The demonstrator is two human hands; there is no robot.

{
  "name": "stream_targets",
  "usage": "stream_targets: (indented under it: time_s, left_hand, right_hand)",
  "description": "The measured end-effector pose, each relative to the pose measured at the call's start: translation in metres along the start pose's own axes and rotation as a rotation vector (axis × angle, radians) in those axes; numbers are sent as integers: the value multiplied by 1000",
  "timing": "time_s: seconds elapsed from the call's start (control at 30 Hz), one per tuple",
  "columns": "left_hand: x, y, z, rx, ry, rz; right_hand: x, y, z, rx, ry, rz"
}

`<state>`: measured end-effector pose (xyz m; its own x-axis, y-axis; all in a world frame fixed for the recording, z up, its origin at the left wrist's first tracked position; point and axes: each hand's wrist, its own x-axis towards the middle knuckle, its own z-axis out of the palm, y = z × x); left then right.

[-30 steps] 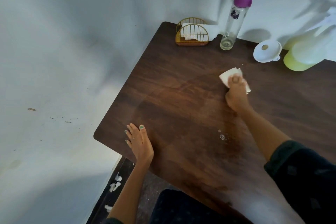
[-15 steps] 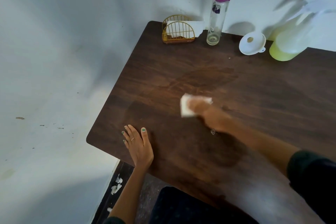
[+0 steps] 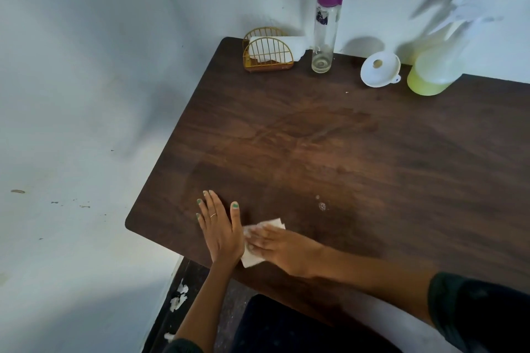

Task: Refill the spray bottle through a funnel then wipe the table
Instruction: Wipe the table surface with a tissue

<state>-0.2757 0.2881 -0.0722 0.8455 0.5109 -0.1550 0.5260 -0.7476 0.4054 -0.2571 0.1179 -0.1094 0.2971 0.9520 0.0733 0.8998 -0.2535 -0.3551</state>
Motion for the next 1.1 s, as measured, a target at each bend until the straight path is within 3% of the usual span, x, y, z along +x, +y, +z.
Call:
stream_targets:
  time_s: [0.07, 0.1, 0.13, 0.23, 0.3, 0.37, 0.43, 0.5, 0.57, 0.67, 0.77, 0.83, 0.9, 0.97, 1.0, 1.1]
  left_hand:
    - [0, 4, 0, 4, -3, 26]
    - [-1, 7, 0, 1, -9, 40]
    - [-2, 9, 1, 1, -14, 51]
    - [-6, 12, 5, 13, -19, 47]
    - [-10, 13, 8, 24, -28, 40]
    - [-14, 13, 12, 32, -39, 30]
    - [-18, 13, 15, 36, -44, 21]
    - [-21, 13, 18, 41, -49, 16]
    - [-22, 13, 19, 42, -49, 17]
    - [-23, 14, 20, 28, -41, 24]
    - [-24, 19, 19, 21, -29, 29]
    - [-26, 22, 19, 5, -30, 31]
    - [-27, 24, 18, 10, -31, 30]
    - [-30, 28, 19, 13, -33, 31]
    - [-31, 29, 19, 10, -34, 35]
    - [-34, 33, 21, 9, -26, 43]
  right_hand:
    - [-7, 5, -10, 26, 14, -168]
    - [-12, 18, -20, 23, 79, -145]
    - [-18, 37, -31, 135, 159, 4]
    - [-53, 112, -72, 438, 405, 714]
    - [-75, 154, -107, 401, 387, 1050]
    - [-94, 182, -121, 255, 278, 1175]
    - [-90, 183, -109, 186, 298, 1200]
    - [-66, 138, -90, 274, 443, 1118]
    - [-44, 78, -60, 374, 481, 843]
    - [-40, -10, -22, -20, 249, 253]
    - [-60, -7, -13, 55, -88, 0]
    - [-59, 21, -38, 430, 87, 200]
    - [-71, 65, -71, 604, 306, 667]
    - [-97, 114, -97, 489, 378, 1028]
    - [-109, 135, -109, 389, 313, 1145]
    - [-132, 165, -111, 114, 318, 1284]
